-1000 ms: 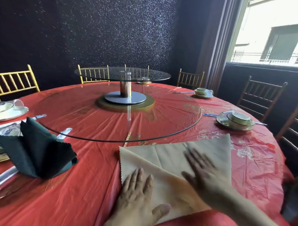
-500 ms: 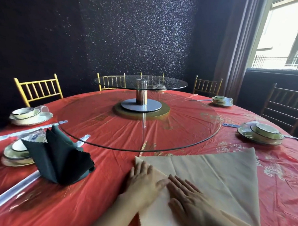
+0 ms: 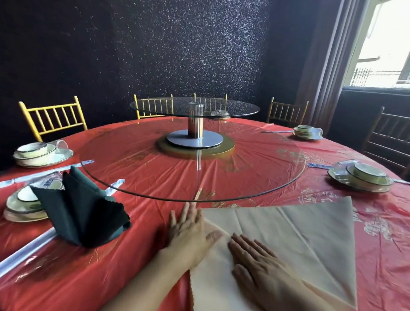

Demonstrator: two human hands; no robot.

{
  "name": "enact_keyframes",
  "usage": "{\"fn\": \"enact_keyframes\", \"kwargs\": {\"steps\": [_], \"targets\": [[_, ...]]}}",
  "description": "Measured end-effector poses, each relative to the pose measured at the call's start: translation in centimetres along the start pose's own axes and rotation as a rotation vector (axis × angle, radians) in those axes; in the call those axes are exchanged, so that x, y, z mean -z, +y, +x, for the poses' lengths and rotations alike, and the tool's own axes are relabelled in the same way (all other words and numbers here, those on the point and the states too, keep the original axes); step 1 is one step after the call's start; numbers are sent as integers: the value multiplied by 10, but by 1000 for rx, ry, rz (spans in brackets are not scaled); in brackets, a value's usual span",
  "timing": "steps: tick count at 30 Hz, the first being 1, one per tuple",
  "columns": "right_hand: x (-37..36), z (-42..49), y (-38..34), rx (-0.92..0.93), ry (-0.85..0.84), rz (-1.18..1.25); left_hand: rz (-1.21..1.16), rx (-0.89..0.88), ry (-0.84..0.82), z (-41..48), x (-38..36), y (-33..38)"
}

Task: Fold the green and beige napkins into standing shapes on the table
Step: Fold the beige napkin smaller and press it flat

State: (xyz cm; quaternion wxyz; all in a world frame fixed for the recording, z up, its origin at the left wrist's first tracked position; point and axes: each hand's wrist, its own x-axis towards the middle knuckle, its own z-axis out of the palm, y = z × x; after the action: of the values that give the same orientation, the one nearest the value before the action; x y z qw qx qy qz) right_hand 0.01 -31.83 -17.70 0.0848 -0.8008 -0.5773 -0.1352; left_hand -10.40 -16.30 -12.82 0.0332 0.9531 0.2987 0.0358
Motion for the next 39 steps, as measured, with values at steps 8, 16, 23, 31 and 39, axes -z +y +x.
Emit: {"fn": "enact_keyframes", "kwargs": {"steps": [8,16,23,31,39], "targets": [[4,0,-3,25,-16,-16,-48,-257,103,-69,-46,35],[13,-32,13,33,38,-91,-24,-239,151,-71,-50,34],[34,-65,81,-274,-82,-304,13,-233,147,-69,-51,32],[35,-36,3,-121,-47,-112,17,-245,89,-67,-51,31],[35,-68,53,-328,-287,-168,-2,-231,74,-66,-52,33]]}}
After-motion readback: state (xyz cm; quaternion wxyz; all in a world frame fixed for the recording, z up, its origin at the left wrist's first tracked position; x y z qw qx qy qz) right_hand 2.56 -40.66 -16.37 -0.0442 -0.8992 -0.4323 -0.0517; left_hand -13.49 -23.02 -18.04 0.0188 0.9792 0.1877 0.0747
